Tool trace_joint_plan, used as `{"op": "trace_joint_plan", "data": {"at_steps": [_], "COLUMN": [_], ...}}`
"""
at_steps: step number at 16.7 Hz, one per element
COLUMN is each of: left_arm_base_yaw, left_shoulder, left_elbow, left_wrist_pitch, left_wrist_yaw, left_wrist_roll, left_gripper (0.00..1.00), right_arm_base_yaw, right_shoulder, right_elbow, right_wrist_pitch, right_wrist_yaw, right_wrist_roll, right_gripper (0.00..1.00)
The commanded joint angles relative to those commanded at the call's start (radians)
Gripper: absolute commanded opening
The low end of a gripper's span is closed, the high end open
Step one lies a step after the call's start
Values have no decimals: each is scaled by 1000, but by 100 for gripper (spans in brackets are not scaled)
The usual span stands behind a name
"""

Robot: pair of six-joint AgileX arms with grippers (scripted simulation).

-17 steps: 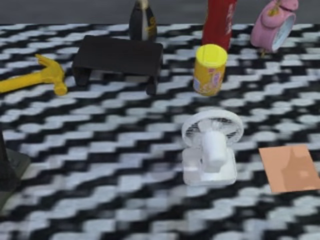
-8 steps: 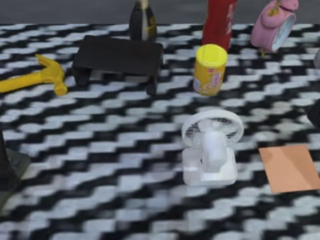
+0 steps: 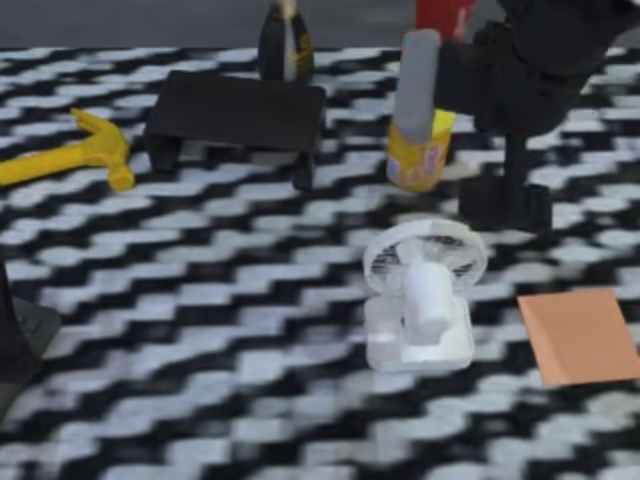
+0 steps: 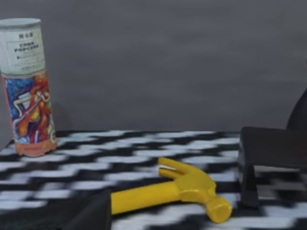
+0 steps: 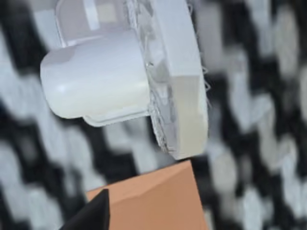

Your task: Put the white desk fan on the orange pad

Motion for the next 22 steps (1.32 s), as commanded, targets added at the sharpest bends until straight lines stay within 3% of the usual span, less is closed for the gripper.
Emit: {"op": "trace_joint_plan", "data": {"at_steps": [5, 10, 22], "left_arm_base_yaw": [0, 0, 0], "left_shoulder": [0, 0, 0], "left_elbow": [0, 0, 0], "left_wrist_pitch": [0, 0, 0], "left_wrist_yaw": [0, 0, 0], "left_wrist_roll": [0, 0, 0], "left_gripper": [100, 100, 100], "right_arm_base_yaw": [66, 72, 74], "right_shoulder": [236, 258, 244], "right_elbow": [230, 252, 31], "right_wrist_pitch": [-167, -184, 22], "right_wrist_yaw": [1, 1, 0], "right_wrist_roll": [-108, -120, -118], "right_gripper": [100, 100, 100]}}
